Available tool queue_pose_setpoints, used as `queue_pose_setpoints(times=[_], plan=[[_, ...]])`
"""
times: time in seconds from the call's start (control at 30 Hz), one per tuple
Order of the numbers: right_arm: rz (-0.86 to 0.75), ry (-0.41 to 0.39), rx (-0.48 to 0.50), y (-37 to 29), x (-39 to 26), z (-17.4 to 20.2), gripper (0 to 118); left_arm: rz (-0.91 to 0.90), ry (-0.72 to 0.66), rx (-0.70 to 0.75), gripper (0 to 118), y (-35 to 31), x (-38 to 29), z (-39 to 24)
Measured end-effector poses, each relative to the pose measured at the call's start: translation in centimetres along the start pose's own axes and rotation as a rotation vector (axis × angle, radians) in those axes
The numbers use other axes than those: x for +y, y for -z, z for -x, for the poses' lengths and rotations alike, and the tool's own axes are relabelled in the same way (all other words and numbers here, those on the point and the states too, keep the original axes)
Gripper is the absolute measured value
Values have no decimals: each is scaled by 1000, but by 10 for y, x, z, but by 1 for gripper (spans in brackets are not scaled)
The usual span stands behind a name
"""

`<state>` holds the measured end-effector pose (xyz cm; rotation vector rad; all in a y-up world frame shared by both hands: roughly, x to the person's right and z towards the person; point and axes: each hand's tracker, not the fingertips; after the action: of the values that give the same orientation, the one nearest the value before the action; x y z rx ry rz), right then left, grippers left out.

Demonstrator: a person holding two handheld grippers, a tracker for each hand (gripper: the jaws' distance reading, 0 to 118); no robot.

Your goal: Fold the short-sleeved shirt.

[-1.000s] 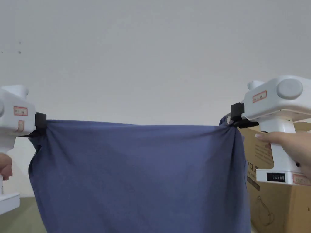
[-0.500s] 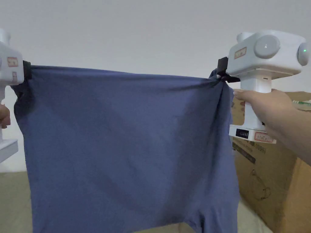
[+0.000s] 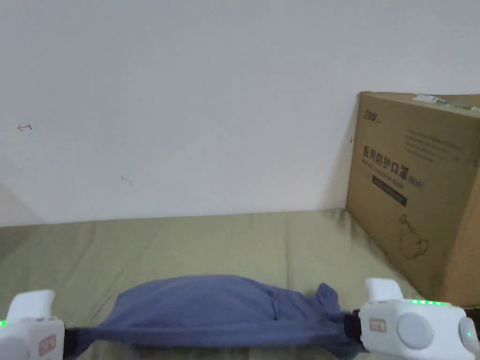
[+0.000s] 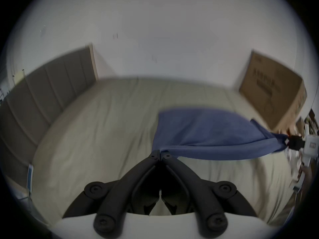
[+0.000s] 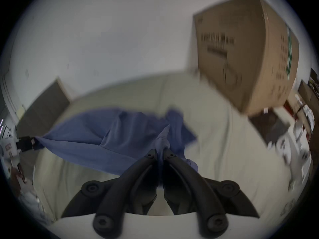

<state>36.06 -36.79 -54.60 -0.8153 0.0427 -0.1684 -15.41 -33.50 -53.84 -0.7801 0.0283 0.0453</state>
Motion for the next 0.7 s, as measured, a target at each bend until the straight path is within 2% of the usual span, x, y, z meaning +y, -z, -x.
queue_pose_setpoints(times=[0.1,0.17,0.23,0.4,0.47,0.53,0.63,0.67,0.7], plan=[[111,-34,12,-22,-72,-7,4,177,32,-51,0,-1,-75,16],[168,-22,43,-47,-106,-13,4,224,27,-58,0,-23,-116,23],[194,-55,32,-79,-130,-15,4,221,40,-75,0,-47,-140,32],[345,-99,167,-130,-161,-33,4,290,202,-110,0,-103,-173,48],[395,-110,140,-137,-174,-32,4,335,244,-133,0,-119,-185,48],[470,-86,113,-135,-183,-30,4,384,247,-149,0,-124,-194,49],[467,-55,111,-131,-189,-29,4,418,226,-158,0,-125,-203,51],[456,-52,104,-131,-189,-27,5,426,201,-176,2,-124,-203,54],[450,-44,99,-132,-187,-27,13,444,152,-196,20,-126,-203,54]])
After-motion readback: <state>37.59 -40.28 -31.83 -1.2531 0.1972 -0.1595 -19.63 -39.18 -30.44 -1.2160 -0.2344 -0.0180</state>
